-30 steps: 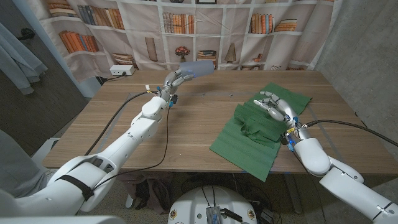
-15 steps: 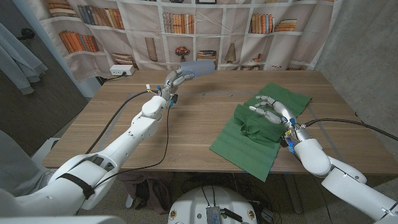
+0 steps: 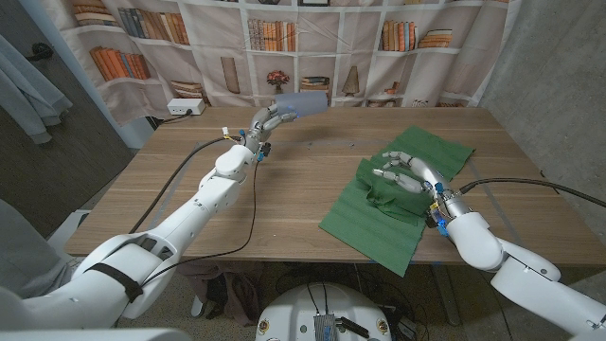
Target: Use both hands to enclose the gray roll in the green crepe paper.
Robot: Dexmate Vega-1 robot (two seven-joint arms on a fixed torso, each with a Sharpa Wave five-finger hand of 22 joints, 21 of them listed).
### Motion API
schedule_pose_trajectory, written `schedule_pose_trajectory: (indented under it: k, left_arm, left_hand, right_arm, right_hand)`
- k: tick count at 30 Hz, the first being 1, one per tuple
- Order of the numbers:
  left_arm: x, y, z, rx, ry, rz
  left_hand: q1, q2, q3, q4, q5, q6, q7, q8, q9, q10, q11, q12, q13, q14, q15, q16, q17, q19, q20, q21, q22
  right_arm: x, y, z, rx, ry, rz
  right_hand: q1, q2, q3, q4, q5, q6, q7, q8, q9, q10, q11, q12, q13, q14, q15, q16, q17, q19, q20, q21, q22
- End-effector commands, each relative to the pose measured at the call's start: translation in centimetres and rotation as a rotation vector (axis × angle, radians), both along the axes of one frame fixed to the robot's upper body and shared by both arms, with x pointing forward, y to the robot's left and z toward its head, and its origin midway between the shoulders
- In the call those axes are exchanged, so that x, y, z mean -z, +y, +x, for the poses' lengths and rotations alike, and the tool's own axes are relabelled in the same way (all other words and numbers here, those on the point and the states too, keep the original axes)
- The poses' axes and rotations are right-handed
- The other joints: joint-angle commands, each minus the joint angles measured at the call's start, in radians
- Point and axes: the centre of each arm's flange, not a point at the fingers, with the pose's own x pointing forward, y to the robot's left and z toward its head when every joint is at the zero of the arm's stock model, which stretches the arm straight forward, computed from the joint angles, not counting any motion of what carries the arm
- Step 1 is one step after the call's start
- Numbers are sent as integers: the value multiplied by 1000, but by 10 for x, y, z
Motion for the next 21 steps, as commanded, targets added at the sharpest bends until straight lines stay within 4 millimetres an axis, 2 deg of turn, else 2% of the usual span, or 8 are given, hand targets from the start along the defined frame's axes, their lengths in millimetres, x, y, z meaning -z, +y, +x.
schedule_pose_trajectory:
  k: [1, 4, 10, 14, 21]
  left_arm:
    - [0, 2, -2, 7, 9, 0]
    - [0, 3, -2, 5, 7, 3]
    - [2, 6, -4, 6, 8, -6]
    - [3, 9, -5, 10, 2, -4]
    - [5, 11, -6, 6, 9, -11]
  left_hand:
    - [-1, 2, 13, 11, 3, 6, -2, 2, 1, 6, -4, 5, 1, 1, -122, 2, 5, -5, -22, 7, 0]
    - [-1, 2, 13, 11, 3, 10, 0, 3, 0, 6, -4, 5, -1, 2, -122, 3, 5, -6, -23, 9, -1]
    - [-1, 1, 13, 9, 3, 9, 0, 3, -2, 9, -4, 6, -3, 1, -122, 1, 6, -8, -23, 16, -5]
    - [-1, 0, 13, 9, 3, 11, 0, 4, -4, 9, -4, 7, -4, 2, -122, 1, 7, -10, -24, 18, -7]
    - [-2, 1, 13, 9, 3, 9, -2, 4, -5, 7, -4, 7, -7, 1, -123, 1, 8, -13, -23, 24, -11]
  right_arm:
    - [0, 15, -5, 37, -16, -81]
    - [0, 18, -4, 35, -11, -82]
    - [2, 23, -2, 76, -10, -102]
    - [4, 27, -2, 105, -19, -118]
    - [8, 33, -1, 128, -10, -117]
  right_hand:
    - [-22, -2, -8, 9, 3, 19, 2, 8, 6, 21, -6, 11, 6, 19, -95, 8, 4, 18, -2, 7, 1]
    - [-28, -3, -11, 12, 3, 24, 5, 10, 7, 27, -5, 15, 7, 23, -95, 9, 5, 22, 0, 8, 1]
    - [2, -6, -3, -4, 7, 23, 4, 10, 9, 25, -9, 17, 10, 27, -97, 7, 1, 24, -1, 8, 1]
    - [3, -12, -5, -5, 9, 20, 6, 9, 10, 30, -13, 22, 12, 59, -117, 17, 1, 37, 3, 12, 2]
    - [3, -17, -8, -4, 9, 21, 9, 10, 12, 36, -14, 26, 14, 61, -113, 15, 1, 47, 2, 15, 2]
